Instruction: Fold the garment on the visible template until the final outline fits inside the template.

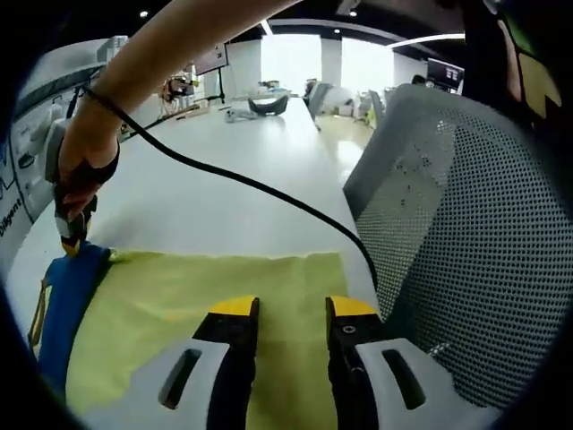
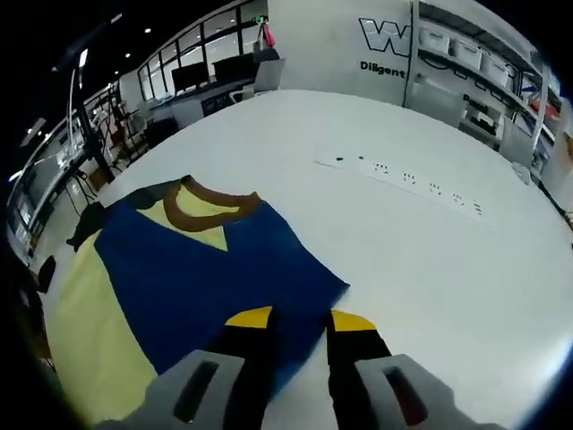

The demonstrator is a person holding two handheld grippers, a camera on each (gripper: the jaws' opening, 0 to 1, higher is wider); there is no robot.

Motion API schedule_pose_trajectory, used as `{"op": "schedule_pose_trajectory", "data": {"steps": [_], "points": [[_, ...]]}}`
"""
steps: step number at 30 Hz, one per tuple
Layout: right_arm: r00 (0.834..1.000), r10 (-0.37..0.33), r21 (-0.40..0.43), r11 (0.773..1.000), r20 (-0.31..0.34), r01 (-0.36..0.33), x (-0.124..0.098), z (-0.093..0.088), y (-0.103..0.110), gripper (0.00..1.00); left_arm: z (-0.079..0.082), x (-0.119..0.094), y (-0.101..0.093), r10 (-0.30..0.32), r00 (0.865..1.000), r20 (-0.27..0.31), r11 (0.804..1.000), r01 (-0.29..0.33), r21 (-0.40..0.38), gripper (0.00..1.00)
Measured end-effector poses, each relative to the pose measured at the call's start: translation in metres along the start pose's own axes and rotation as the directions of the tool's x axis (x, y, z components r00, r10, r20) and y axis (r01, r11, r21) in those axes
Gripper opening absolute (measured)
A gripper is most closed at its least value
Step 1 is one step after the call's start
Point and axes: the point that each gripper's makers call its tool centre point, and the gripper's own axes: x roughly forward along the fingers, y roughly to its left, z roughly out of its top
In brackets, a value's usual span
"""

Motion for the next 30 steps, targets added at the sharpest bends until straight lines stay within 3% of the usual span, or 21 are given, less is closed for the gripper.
{"op": "schedule_pose_trajectory", "data": {"steps": [3,6,10,16,21,27,29,30], "points": [[1.0,0.002,-0.068,0.998,0.003,-0.002,0.0,0.002,0.004,0.11,0.001,0.003,-0.002,-0.009,1.0,0.023,0.999,0.01,-0.049,0.22],[1.0,0.024,-0.164,0.986,-0.006,-0.024,0.001,0.003,0.011,0.04,0.002,0.004,-0.003,-0.012,1.0,0.028,0.999,0.013,-0.035,0.2],[0.999,0.039,-0.119,0.992,-0.012,-0.04,0.002,0.001,0.015,0.0,0.003,0.006,0.001,0.005,0.998,0.066,0.995,0.002,-0.096,0.15],[0.999,0.038,-0.135,0.99,-0.008,-0.039,0.002,0.001,0.014,0.0,0.003,0.007,0.001,0.003,0.994,0.11,0.996,0.007,-0.089,0.12],[0.999,0.034,-0.143,0.989,-0.008,-0.035,0.002,0.001,0.015,0.0,0.007,0.012,-0.003,-0.005,0.994,0.111,0.997,0.014,-0.075,0.0],[1.0,0.013,-0.172,0.985,-0.002,-0.014,0.001,0.001,0.014,0.0,0.009,0.015,-0.006,-0.009,0.992,0.129,0.997,0.019,-0.08,0.0],[1.0,0.013,-0.171,0.985,0.005,-0.012,0.0,0.0,0.014,0.0,0.011,0.016,-0.003,0.015,0.992,0.123,0.999,-0.011,-0.031,0.0],[1.0,0.011,-0.159,0.987,0.009,-0.009,-0.001,-0.001,0.013,0.0,0.011,0.016,-0.004,0.013,0.993,0.121,0.998,-0.006,-0.055,0.0]]}}
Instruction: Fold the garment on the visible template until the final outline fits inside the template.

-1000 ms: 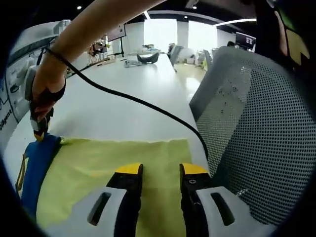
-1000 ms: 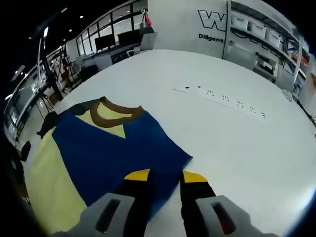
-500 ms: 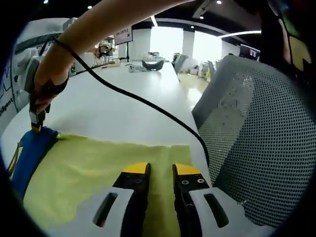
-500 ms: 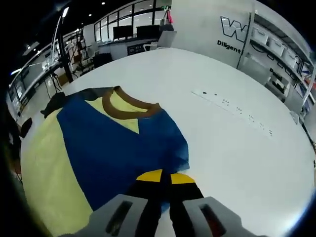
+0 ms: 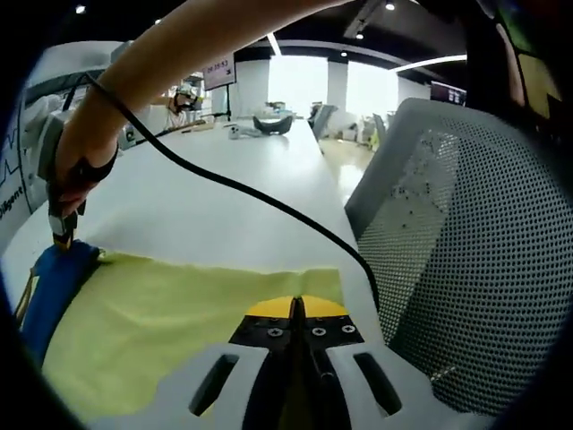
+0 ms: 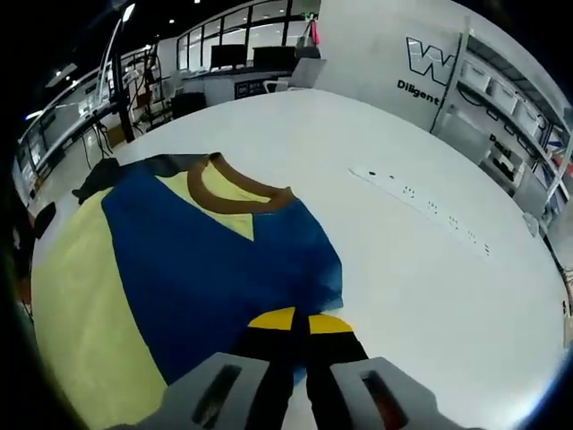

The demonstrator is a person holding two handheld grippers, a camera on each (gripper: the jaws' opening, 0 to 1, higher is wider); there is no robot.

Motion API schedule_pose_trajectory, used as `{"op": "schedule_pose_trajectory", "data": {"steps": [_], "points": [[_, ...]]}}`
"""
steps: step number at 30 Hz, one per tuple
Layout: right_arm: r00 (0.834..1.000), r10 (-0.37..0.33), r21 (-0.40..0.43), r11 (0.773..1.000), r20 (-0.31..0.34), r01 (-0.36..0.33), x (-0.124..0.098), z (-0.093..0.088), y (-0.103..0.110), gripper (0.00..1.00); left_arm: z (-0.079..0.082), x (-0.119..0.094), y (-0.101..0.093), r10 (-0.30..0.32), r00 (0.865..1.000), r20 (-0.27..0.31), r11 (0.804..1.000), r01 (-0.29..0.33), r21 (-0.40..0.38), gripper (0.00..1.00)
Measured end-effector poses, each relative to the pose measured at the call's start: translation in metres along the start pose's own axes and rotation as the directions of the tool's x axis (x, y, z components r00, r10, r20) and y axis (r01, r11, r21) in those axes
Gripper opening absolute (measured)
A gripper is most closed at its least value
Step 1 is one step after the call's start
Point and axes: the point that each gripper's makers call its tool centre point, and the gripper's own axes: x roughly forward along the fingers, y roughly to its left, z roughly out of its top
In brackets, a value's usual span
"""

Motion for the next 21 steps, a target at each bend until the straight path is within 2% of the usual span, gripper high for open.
{"op": "schedule_pose_trajectory", "data": {"steps": [4,21], "points": [[1.0,0.001,-0.037,0.999,0.025,0.0,-0.001,0.0,0.0,0.0,0.002,0.002,0.002,-0.005,1.0,-0.021,1.0,0.005,-0.005,0.0],[0.999,-0.014,0.013,1.0,0.039,0.014,-0.008,-0.008,-0.018,0.0,0.014,0.022,-0.002,-0.016,1.0,0.017,0.998,0.018,-0.065,0.0]]}}
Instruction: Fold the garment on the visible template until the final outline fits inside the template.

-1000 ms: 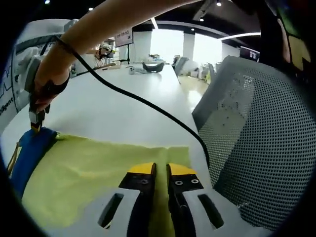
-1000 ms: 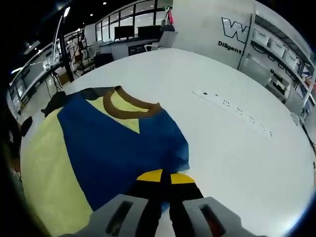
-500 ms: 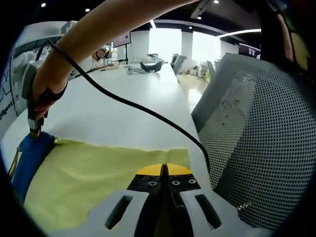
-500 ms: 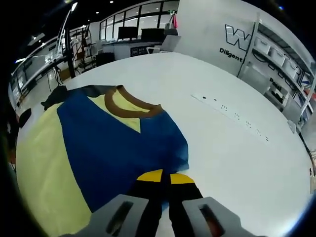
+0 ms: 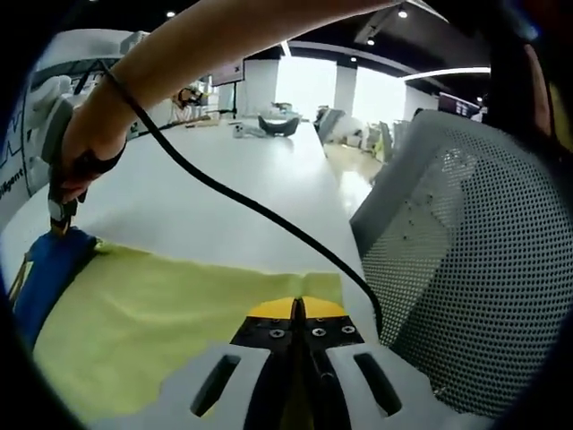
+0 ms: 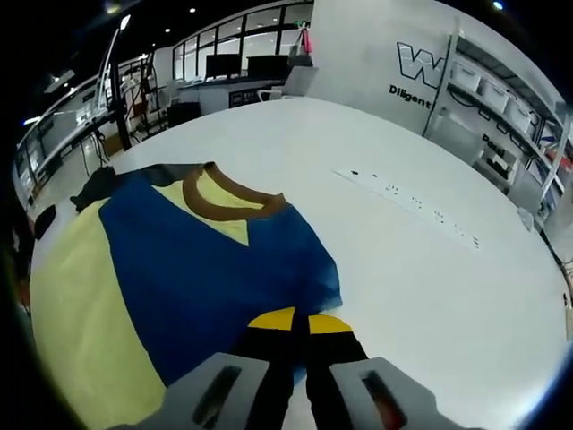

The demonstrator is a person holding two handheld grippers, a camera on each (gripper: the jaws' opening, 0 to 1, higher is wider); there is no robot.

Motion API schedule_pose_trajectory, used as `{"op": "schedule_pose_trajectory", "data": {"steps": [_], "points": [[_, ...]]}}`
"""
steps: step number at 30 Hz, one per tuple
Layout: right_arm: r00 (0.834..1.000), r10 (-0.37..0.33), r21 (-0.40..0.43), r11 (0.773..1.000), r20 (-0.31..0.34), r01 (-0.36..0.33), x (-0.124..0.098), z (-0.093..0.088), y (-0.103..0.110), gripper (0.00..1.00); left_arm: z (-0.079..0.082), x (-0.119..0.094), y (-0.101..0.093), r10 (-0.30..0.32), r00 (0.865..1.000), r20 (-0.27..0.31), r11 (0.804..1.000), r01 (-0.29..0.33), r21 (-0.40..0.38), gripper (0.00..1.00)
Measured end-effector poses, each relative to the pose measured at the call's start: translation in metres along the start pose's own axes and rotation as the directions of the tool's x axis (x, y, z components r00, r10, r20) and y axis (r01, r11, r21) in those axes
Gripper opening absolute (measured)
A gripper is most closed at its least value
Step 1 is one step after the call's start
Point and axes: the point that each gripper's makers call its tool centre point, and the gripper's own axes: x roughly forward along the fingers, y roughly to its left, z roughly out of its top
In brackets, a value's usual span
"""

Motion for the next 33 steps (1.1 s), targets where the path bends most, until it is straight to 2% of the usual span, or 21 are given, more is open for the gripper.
{"op": "schedule_pose_trajectory", "data": {"steps": [9,24,33], "points": [[1.0,-0.013,0.011,1.0,-0.002,0.013,-0.007,-0.009,-0.015,0.0,0.009,0.015,-0.003,-0.005,1.0,0.007,1.0,0.005,0.027,0.0],[1.0,-0.021,0.064,0.998,0.012,0.02,-0.018,-0.022,-0.043,0.0,0.021,0.037,-0.003,0.002,0.998,0.057,1.0,-0.001,-0.015,0.0],[1.0,-0.023,0.115,0.993,0.015,0.022,-0.02,-0.029,-0.057,0.0,0.029,0.05,-0.003,0.012,0.998,0.063,1.0,-0.01,-0.017,0.0]]}}
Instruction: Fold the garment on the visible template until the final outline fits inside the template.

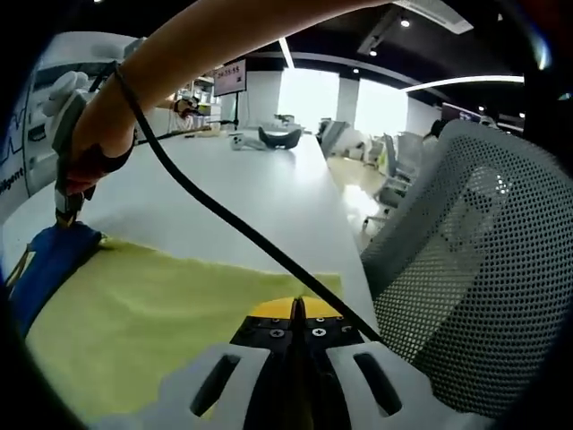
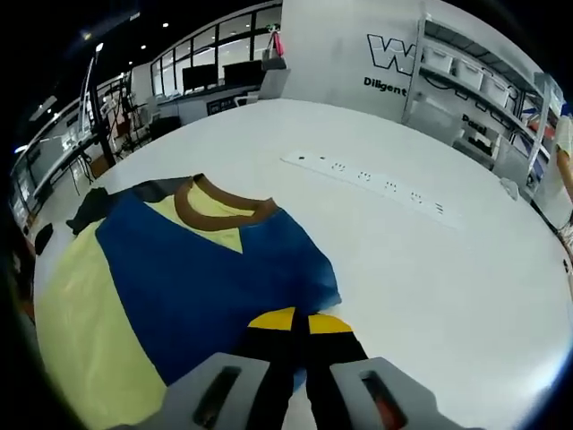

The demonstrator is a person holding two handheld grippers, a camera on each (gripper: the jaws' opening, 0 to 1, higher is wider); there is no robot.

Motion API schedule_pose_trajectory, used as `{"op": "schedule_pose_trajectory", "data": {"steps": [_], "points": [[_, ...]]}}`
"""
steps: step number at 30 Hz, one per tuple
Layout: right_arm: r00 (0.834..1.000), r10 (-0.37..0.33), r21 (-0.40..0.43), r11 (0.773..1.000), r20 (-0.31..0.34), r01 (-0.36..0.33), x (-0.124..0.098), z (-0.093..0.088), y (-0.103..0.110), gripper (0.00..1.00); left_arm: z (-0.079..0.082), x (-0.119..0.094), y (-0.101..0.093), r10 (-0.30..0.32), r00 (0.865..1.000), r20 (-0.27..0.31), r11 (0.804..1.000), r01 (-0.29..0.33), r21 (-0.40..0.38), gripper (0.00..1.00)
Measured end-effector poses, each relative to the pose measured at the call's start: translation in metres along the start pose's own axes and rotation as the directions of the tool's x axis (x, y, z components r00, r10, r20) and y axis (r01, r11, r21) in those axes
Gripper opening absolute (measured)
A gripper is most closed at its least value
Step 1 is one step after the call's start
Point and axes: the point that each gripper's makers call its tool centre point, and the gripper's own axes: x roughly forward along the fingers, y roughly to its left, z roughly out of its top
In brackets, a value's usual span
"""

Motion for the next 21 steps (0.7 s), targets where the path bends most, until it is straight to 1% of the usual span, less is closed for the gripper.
{"op": "schedule_pose_trajectory", "data": {"steps": [1,2,6,7,8,9,11,12,19,20,21], "points": [[1.0,0.005,0.021,1.0,0.003,-0.005,0.0,-0.001,-0.001,0.0,0.001,0.002,0.0,0.002,1.0,0.001,1.0,-0.002,-0.002,0.0],[1.0,0.007,0.024,1.0,0.002,-0.007,-0.001,-0.002,-0.002,0.0,0.002,0.003,0.0,0.003,1.0,0.002,1.0,-0.003,-0.005,0.0],[1.0,-0.002,-0.008,1.0,-0.001,0.002,-0.001,-0.004,-0.007,0.0,0.005,0.009,0.0,0.007,1.0,0.006,1.0,-0.007,-0.009,0.0],[1.0,-0.017,-0.087,0.996,-0.012,0.016,0.0,-0.005,-0.012,0.0,0.006,0.011,0.0,0.008,1.0,0.009,1.0,-0.008,-0.014,0.0],[1.0,-0.022,-0.114,0.993,-0.015,0.02,0.0,-0.006,-0.013,0.0,0.007,0.013,0.0,0.008,1.0,0.013,1.0,-0.007,-0.028,0.0],[1.0,-0.022,-0.113,0.993,-0.015,0.02,-0.001,-0.006,-0.014,0.0,0.008,0.015,0.0,0.007,1.0,0.012,1.0,-0.007,-0.026,0.0],[1.0,-0.013,-0.066,0.998,-0.005,0.012,-0.003,-0.006,-0.016,0.0,0.01,0.018,0.0,0.009,1.0,0.011,1.0,-0.009,-0.019,0.0],[1.0,-0.012,-0.058,0.998,-0.003,0.012,-0.003,-0.007,-0.017,0.0,0.01,0.019,0.0,0.011,1.0,0.012,1.0,-0.01,-0.022,0.0],[1.0,-0.02,-0.053,0.998,-0.001,0.02,-0.005,-0.009,-0.023,0.0,0.014,0.027,-0.001,0.023,1.0,0.021,0.999,-0.022,-0.044,0.0],[1.0,-0.022,-0.06,0.998,-0.003,0.022,-0.005,-0.009,-0.023,0.0,0.014,0.027,-0.001,0.023,1.0,0.021,0.999,-0.022,-0.044,0.0],[1.0,-0.027,-0.089,0.996,-0.01,0.026,-0.005,-0.009,-0.024,0.0,0.016,0.029,-0.001,0.026,0.999,0.021,0.999,-0.025,-0.043,0.0]]}}
